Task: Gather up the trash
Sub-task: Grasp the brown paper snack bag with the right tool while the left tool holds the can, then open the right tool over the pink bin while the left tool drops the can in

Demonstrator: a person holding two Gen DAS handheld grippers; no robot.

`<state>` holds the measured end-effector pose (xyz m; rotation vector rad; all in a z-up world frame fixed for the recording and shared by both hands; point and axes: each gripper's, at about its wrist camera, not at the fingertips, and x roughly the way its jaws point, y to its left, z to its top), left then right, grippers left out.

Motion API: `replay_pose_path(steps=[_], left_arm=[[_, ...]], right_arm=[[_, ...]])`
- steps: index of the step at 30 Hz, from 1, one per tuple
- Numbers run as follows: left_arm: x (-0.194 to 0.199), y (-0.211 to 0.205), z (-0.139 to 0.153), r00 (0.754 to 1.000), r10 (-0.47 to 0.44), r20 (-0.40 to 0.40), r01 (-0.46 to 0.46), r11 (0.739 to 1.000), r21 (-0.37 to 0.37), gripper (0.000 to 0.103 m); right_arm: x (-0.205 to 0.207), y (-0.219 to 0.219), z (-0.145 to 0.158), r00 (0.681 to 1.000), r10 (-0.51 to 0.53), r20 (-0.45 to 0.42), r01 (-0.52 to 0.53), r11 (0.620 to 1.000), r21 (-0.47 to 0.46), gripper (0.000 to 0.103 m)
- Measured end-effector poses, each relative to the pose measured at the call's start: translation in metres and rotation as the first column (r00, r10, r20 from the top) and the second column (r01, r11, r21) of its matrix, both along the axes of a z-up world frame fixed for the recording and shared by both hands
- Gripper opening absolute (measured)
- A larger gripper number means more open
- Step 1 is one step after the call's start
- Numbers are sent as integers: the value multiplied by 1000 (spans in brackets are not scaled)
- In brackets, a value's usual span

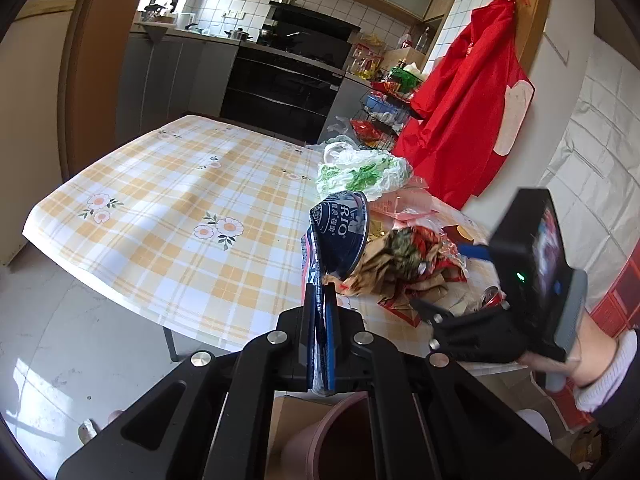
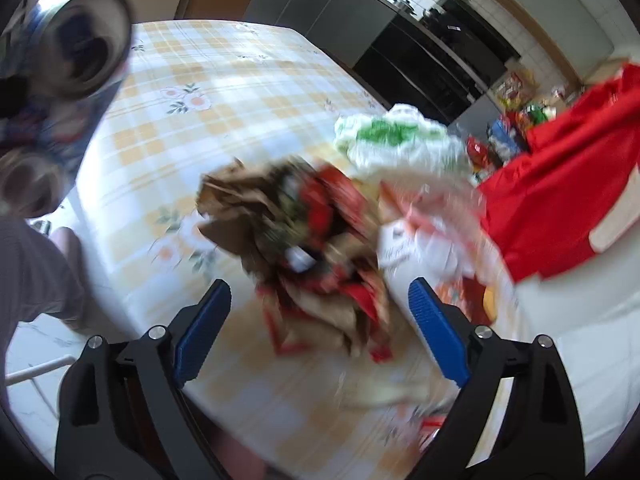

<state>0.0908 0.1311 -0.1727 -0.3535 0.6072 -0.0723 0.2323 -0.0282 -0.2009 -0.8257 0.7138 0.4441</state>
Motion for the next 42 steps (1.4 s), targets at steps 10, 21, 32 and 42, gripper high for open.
replay_pose_path(steps=[10, 21, 32, 42], left_arm=[[-3, 12, -2, 1000, 22, 1, -22, 1000, -17, 5], [8, 10, -14, 999, 14, -31, -15, 999, -33, 5], [5, 1, -4, 1000, -5, -20, 5, 1000, -23, 5], [-13, -31, 13, 998, -65, -14, 65, 998, 21, 5]], right_arm=[[62, -19, 7, 970, -131, -204, 171, 965, 196, 81], [51, 10, -33, 993, -65, -93, 61, 997, -45, 95], [26, -33, 11, 975, -105, -198, 160, 945, 284, 23], [-19, -72, 17, 972, -119, -205, 188, 912, 364, 7]])
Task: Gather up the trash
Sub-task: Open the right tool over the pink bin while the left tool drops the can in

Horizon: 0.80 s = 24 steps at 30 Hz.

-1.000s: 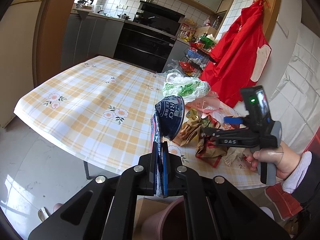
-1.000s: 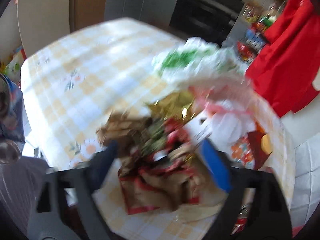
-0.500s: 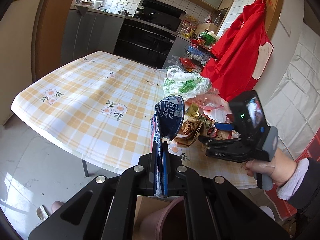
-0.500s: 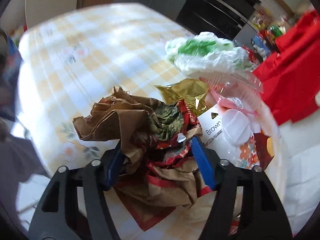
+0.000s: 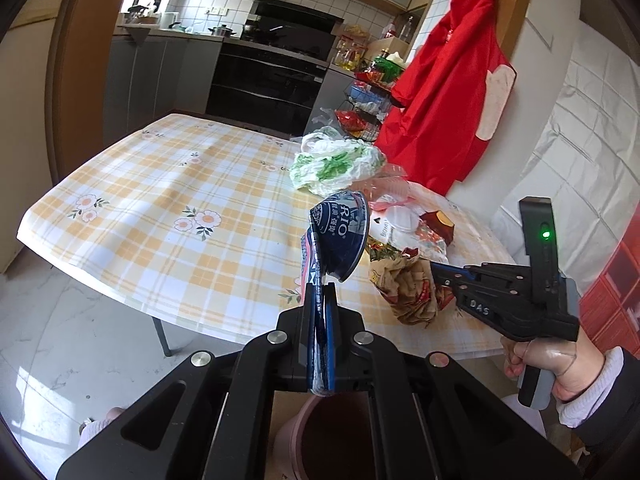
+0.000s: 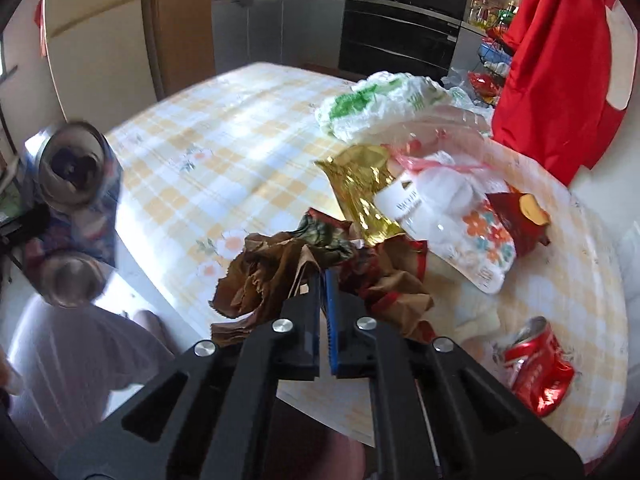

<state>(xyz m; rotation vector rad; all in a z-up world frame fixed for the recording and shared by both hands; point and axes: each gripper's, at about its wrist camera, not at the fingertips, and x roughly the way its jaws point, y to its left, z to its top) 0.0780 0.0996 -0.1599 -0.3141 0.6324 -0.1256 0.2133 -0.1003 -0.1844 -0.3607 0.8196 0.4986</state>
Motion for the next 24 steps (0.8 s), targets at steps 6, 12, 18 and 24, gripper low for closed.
replay_pose_path(steps=[6, 12, 18, 24], left_arm=[[-18, -8, 10, 1000, -7, 15, 7, 1000, 21, 5], [-26, -13, 13, 1000, -30, 6, 30, 999, 20, 5], [-29, -35, 0, 991, -118, -56, 118, 993, 6, 5], [-31, -69, -13, 973, -202, -110, 202, 979, -10, 5]], right_arm=[[-13, 1, 6, 998, 51, 27, -51, 999, 0, 6], [-50, -23, 45, 996, 32, 80, -43, 989, 140, 6], [-98, -71, 76, 993, -48, 111, 17, 964, 266, 6], [-133, -113, 87, 988, -96, 118, 53, 945, 324, 6]])
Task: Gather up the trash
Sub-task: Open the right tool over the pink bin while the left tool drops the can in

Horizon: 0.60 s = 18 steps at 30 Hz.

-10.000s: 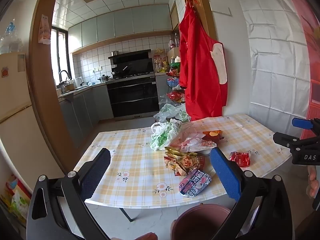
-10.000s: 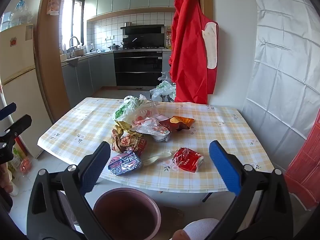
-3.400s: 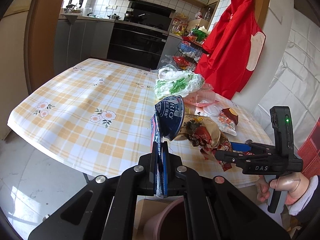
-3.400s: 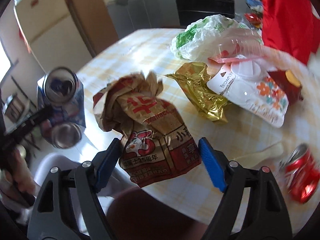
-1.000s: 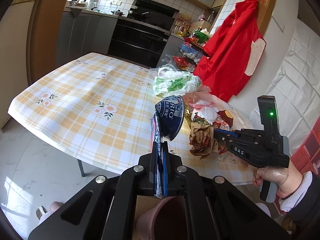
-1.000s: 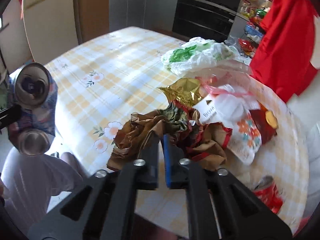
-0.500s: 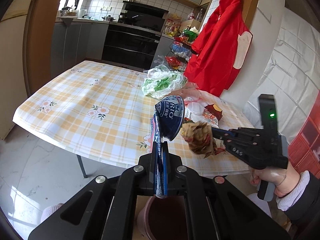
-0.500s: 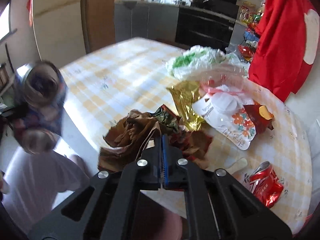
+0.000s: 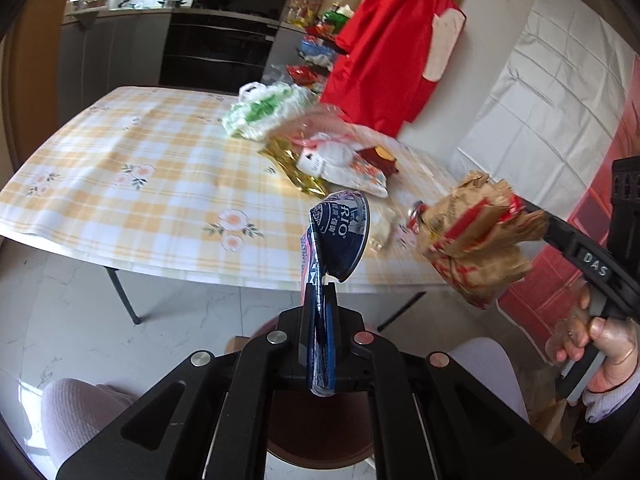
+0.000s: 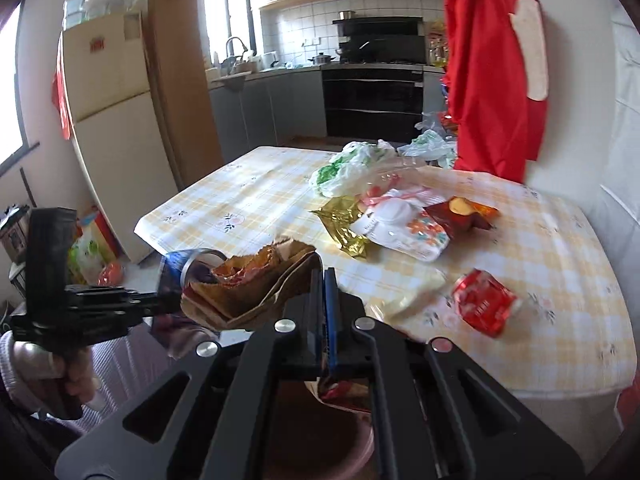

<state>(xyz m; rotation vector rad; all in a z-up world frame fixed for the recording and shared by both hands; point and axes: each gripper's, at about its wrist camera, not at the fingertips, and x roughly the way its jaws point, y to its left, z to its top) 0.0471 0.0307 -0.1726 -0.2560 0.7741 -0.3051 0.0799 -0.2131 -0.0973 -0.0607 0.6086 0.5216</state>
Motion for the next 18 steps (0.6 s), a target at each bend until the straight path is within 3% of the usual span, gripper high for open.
replay_pose_path(steps=[9, 17, 18], left_arm=[[8, -16, 2, 1000, 11, -6, -10, 999, 41, 5], [8, -26, -5, 999, -23, -29, 25, 996, 88, 5], [7, -28, -6, 999, -31, -33, 34, 995, 93, 5]], right_arm=[[-4, -8, -48, 985, 63, -158, -51, 996, 77, 6], [0, -7, -55, 988, 36, -149, -21, 995, 99, 42], [1, -10, -53, 989, 22, -145, -7, 995, 102, 51]])
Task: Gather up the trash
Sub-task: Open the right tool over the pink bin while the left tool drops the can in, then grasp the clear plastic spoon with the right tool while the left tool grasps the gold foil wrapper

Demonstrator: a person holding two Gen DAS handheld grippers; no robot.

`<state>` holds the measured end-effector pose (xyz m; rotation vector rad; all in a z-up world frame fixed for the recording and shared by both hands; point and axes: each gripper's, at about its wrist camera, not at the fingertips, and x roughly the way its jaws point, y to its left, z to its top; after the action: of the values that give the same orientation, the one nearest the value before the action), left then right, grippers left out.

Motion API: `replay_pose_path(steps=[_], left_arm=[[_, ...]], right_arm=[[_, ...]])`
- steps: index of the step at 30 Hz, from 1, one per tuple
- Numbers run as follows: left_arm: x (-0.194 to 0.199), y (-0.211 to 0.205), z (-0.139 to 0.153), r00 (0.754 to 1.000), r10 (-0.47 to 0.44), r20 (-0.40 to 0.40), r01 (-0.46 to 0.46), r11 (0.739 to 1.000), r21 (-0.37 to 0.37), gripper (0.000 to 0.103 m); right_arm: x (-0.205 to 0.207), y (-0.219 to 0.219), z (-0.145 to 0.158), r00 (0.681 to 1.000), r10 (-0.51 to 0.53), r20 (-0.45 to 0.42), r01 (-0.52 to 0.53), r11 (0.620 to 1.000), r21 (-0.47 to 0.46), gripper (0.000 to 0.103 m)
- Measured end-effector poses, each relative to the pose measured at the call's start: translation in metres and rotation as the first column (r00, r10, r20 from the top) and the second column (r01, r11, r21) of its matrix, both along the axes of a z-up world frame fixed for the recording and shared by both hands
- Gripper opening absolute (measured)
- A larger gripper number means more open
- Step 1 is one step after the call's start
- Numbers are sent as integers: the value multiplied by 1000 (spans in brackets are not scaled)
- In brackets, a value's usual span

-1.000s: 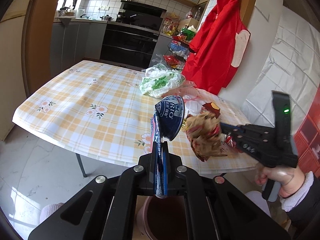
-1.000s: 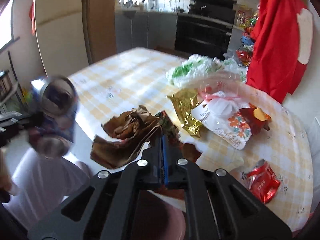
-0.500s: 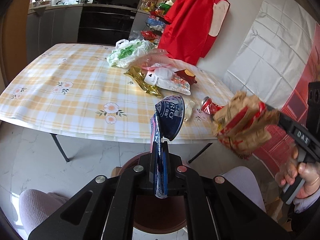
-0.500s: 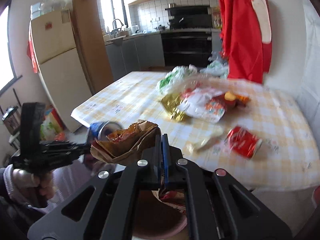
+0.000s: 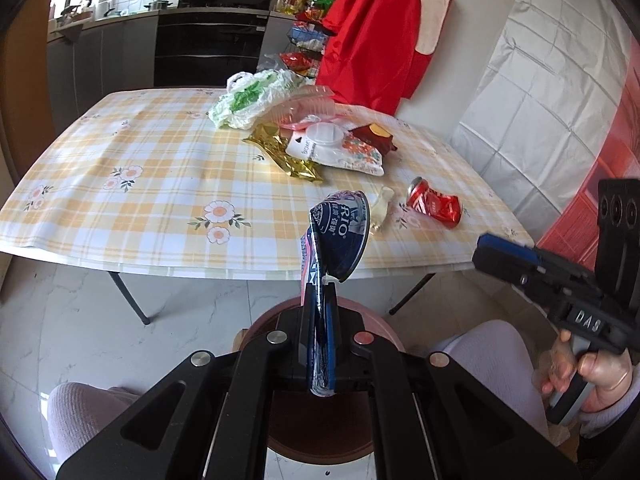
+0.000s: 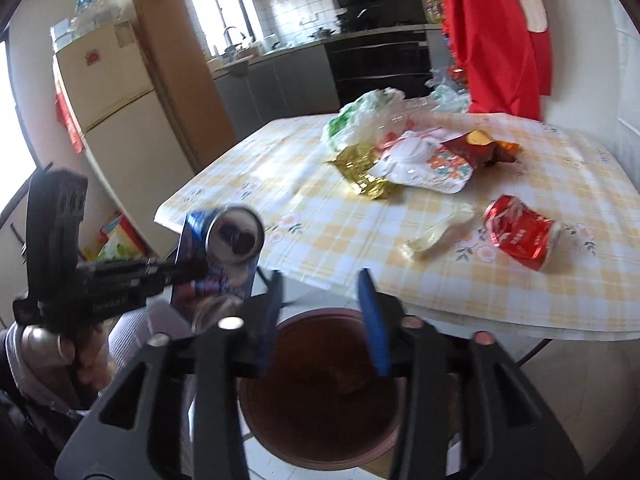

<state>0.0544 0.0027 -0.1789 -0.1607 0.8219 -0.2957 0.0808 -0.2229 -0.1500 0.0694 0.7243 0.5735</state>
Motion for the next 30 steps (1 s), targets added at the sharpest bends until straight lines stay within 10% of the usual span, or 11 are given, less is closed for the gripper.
replay_pose_path(steps=[5, 16, 30], left_arm=[[0, -12, -7, 998, -51, -22, 51, 999, 4, 9], [-1, 1, 3, 998, 52, 37, -53, 998, 32, 93], [12, 13, -5, 988, 146, 39, -151, 976, 157, 97]], right_arm=[[0, -20, 7, 996, -87, 28, 86, 996, 27, 81], [1, -35, 8, 989, -142, 29, 141, 990, 15, 97], [21, -35, -14, 974, -224, -15, 222, 971, -94, 97]])
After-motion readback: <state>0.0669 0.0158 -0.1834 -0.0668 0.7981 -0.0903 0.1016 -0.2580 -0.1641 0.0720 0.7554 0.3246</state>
